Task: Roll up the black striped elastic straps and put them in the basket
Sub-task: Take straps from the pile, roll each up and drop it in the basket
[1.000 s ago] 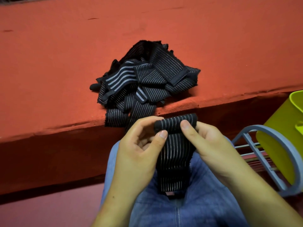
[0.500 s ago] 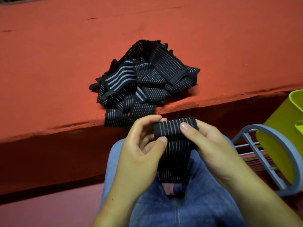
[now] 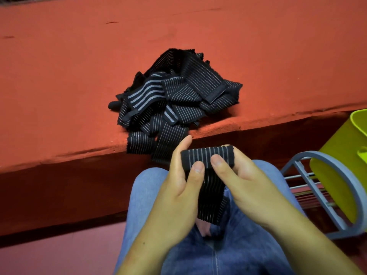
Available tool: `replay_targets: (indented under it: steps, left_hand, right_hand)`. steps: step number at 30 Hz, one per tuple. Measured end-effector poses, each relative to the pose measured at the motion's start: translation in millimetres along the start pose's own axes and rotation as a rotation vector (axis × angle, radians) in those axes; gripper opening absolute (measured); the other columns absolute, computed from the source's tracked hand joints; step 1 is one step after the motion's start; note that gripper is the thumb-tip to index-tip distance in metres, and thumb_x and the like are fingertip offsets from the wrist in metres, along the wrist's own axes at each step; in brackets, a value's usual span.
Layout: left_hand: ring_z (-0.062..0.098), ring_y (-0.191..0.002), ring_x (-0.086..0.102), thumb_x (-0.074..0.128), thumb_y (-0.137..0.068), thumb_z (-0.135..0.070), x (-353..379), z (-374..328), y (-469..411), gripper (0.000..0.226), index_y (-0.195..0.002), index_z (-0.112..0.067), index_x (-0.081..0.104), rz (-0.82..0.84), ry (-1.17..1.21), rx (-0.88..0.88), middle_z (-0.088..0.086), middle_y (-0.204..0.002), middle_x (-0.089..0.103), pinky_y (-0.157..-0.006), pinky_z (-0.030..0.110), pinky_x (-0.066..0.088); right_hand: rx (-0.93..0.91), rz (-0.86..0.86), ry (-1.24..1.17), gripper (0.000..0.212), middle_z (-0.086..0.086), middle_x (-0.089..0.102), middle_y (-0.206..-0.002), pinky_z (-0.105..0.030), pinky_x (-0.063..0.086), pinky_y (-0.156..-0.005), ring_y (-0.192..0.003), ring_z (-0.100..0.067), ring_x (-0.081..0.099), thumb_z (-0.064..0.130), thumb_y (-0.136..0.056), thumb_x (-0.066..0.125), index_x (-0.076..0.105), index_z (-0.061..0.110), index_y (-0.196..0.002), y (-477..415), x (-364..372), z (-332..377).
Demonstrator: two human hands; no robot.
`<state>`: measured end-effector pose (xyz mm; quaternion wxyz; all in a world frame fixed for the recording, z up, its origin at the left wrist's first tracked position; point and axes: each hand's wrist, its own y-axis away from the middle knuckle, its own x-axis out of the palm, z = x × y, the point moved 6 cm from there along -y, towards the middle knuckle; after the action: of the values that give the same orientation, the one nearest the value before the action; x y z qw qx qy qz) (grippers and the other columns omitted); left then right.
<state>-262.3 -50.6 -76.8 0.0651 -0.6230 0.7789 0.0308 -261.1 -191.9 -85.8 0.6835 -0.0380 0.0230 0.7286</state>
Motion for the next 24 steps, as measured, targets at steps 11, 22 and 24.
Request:
replay_targets:
  steps: [11,22,24]
  left_hand:
    - [0.010,-0.098,0.071,0.067,-0.093,-0.016,-16.5,-15.6,-4.2,0.026,-0.119,-0.021,0.069,-0.109,0.017,0.123,-0.008,-0.108,0.076,-0.082,0.014,0.052]
    - [0.003,-0.102,0.070,0.069,-0.091,0.006,-24.1,-20.8,-2.5,0.033,-0.111,-0.021,0.072,-0.213,-0.024,0.232,-0.010,-0.108,0.073,-0.086,0.011,0.050]
    - [0.003,-0.101,0.070,0.070,-0.090,0.007,-24.5,-21.9,-2.6,0.034,-0.109,-0.021,0.073,-0.225,-0.046,0.246,-0.008,-0.108,0.073,-0.086,0.012,0.050]
  right_hand:
    - [-0.038,-0.060,-0.057,0.026,0.001,0.078,-0.101,-0.028,0.056,-0.083,-0.096,-0.010,0.073,0.041,-0.094,0.057,0.070,0.021,-0.106,-0.8,-9.2,6.5]
    - [0.168,-0.061,-0.107,0.070,-0.007,0.081,-0.108,-0.050,0.055,-0.104,-0.110,-0.023,0.075,0.077,-0.087,0.056,0.079,0.015,-0.108,3.2,-10.2,-0.6]
    - [0.175,-0.056,-0.090,0.078,-0.008,0.081,-0.109,-0.050,0.054,-0.106,-0.111,-0.023,0.075,0.085,-0.082,0.056,0.080,0.015,-0.108,2.7,-11.0,-2.0]
